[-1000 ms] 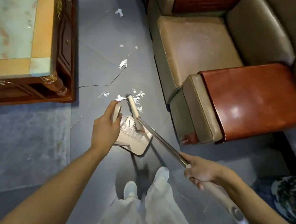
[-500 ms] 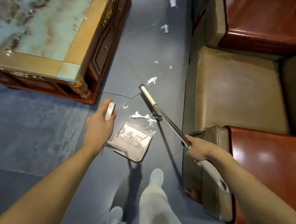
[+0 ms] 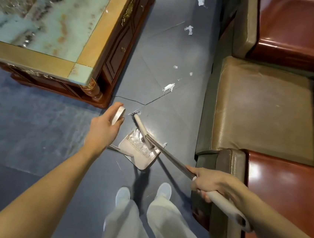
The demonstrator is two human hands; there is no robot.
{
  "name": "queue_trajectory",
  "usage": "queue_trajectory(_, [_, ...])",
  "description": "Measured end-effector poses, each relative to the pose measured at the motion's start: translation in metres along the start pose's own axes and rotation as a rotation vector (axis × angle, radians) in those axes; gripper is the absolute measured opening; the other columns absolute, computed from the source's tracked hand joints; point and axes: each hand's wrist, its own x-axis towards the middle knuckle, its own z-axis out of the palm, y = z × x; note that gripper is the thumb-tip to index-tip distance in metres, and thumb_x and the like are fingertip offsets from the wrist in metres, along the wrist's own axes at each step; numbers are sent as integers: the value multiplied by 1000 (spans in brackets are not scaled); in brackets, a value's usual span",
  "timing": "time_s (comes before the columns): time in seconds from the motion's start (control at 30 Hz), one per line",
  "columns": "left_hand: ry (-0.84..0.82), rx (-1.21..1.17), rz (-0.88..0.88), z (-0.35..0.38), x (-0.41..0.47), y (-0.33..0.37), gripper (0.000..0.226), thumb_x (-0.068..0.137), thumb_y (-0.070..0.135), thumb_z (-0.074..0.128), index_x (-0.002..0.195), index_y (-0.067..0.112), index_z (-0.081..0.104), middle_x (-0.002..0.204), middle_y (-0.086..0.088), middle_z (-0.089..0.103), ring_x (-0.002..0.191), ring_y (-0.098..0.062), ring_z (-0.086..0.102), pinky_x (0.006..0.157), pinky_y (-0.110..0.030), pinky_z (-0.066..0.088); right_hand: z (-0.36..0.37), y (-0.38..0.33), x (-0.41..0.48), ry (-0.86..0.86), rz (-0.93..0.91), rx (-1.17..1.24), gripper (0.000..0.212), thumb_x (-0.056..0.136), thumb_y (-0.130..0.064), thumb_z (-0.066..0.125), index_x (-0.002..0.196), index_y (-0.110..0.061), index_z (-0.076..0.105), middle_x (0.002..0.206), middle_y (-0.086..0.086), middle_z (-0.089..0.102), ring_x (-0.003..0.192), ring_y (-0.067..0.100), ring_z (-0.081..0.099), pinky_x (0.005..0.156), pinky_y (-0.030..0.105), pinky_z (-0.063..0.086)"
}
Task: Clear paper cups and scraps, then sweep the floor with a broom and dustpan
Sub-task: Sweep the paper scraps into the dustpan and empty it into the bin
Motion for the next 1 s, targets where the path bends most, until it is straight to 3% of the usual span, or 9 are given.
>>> queue_trajectory(0.1, [-4, -8, 3, -10, -3, -8, 39, 95, 27, 59, 131, 38, 51, 105, -10, 65, 93, -25, 59, 82, -27, 41, -5, -5, -15, -25, -7, 105, 75, 90, 4, 43, 146, -42, 24, 55, 1, 46, 40, 6, 43, 37, 18, 42])
queue_trajectory(0.23, [-19, -21, 6, -28, -11, -25, 38, 95, 26, 58, 131, 39, 51, 99, -7, 66, 83, -20, 58, 79, -25, 41, 0, -24, -22, 59, -13, 50, 79, 89, 2, 45, 147, -45, 19, 56, 2, 48, 40, 8, 44, 38, 20, 43])
queue_trajectory(0.43, [-98, -21, -13, -65, 1, -54, 39, 96, 27, 57, 131, 41, 50, 105, -8, 65, 88, -24, 60, 86, -35, 49, 18, -57, -12, 189, -59, 51, 70, 89, 2, 44, 144, -37, 28, 50, 2, 46, 36, 10, 43, 37, 21, 42])
queue_trajectory(0.57, [-61, -77, -32, -86, 0, -73, 33, 95, 27, 58, 117, 51, 50, 83, -5, 64, 64, -14, 53, 70, -28, 42, 25, -93, 5, 266, -67, -3, 69, 89, 1, 44, 147, -33, 25, 45, 1, 46, 31, 10, 42, 35, 19, 41])
queue_trajectory(0.7, [-38, -89, -89, -114, 0, -100, 36, 95, 28, 59, 113, 56, 47, 72, 11, 60, 64, -3, 57, 65, -24, 41, 26, -144, 24, 264, -68, -23, 50, 89, 3, 40, 132, -22, 42, 39, 0, 42, 28, 10, 37, 34, 17, 37])
queue_trajectory(0.8, [-1, -91, -147, -142, 0, -126, 36, 94, 29, 60, 112, 58, 50, 73, 6, 61, 55, -7, 51, 62, -28, 44, 34, -184, 42, 277, -58, -91, 42, 90, 5, 37, 124, -17, 46, 43, 4, 41, 26, 9, 36, 34, 15, 36])
queue_trajectory(0.9, [46, -103, -204, -168, -1, -153, 36, 92, 28, 62, 110, 59, 53, 80, 0, 64, 59, -9, 51, 67, -30, 45, 52, -216, 63, 224, -43, -173, 43, 90, 5, 35, 128, -15, 42, 56, 6, 41, 30, 11, 38, 35, 15, 37])
queue_trajectory(1.0, [46, -107, -241, -180, -3, -172, 35, 92, 30, 63, 109, 59, 55, 82, -6, 64, 53, -9, 47, 59, -28, 46, 78, -230, 77, 132, 18, -199, 46, 90, 3, 36, 131, -19, 38, 60, 6, 42, 35, 11, 40, 38, 17, 38])
